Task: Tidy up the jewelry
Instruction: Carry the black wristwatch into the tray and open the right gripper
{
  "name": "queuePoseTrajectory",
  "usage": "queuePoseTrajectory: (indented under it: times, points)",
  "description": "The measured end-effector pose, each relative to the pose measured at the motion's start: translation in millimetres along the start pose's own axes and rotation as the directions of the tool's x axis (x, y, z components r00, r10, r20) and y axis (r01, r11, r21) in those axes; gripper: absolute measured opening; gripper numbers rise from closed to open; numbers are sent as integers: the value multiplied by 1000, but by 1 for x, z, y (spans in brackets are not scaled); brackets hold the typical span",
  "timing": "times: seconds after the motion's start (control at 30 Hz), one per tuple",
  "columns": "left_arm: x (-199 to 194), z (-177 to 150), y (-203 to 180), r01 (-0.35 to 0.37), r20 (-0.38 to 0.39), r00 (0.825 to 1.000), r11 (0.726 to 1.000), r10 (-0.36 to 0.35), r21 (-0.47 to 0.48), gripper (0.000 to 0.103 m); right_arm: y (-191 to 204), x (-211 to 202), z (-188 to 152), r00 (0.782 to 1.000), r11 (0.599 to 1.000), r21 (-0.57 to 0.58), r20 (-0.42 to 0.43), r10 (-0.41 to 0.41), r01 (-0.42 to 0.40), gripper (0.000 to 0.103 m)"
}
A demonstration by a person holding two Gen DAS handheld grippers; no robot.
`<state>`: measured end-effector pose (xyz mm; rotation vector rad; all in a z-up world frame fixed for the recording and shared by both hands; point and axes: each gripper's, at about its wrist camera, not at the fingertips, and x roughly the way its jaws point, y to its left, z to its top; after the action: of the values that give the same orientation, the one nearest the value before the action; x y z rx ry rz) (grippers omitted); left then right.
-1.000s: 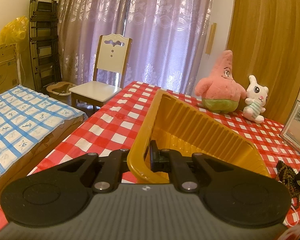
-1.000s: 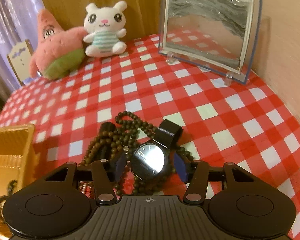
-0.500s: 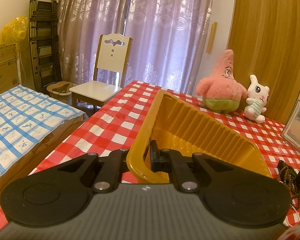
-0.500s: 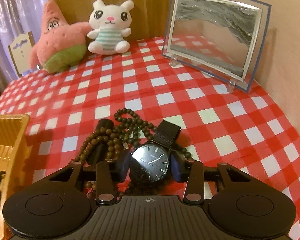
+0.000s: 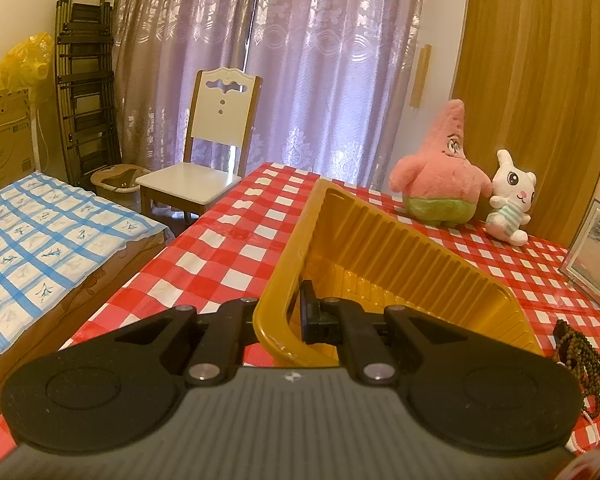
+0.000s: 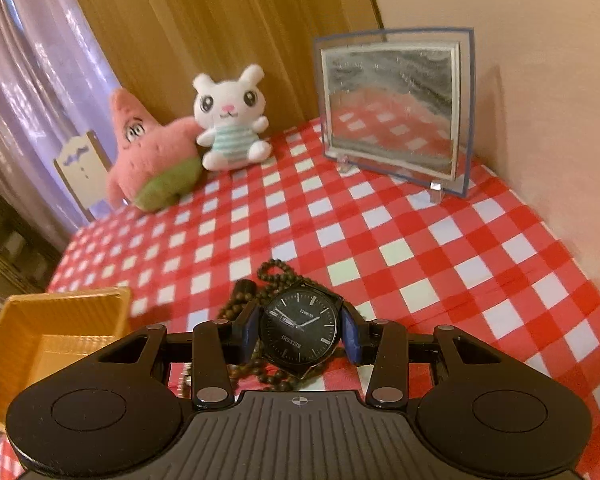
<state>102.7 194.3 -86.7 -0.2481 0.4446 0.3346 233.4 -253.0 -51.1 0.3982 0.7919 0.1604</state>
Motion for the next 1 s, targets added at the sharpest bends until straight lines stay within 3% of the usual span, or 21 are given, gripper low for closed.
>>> queuePoseTrajectory:
  times: [0.13,0.3,0.53,0.73,1.0]
  points:
    - [1,1,-1,5,1,1000,1000,-5,3,8,21,-14,2,998,998,-33,-4,60,-60,42]
    - [1,1,-1,7,3,1000,1000,-7,5,8,70,-14,-3,980,975,-99,-33,197,-199,42]
    - [0,1,-2,9,2,1000,1000,-9,2,8,157,12,-25,912,897,-173,-144,385,-406,43]
    - [-1,0,-2,13,0,1000,1000,-13,-3,8,213,52,-56,877,858,-218,-243,414,-465,42]
    - [-2,-1,-1,16,-3,1000,1000,-16,-6,7,253,95,-88,860,836,-270,-338,383,-478,42]
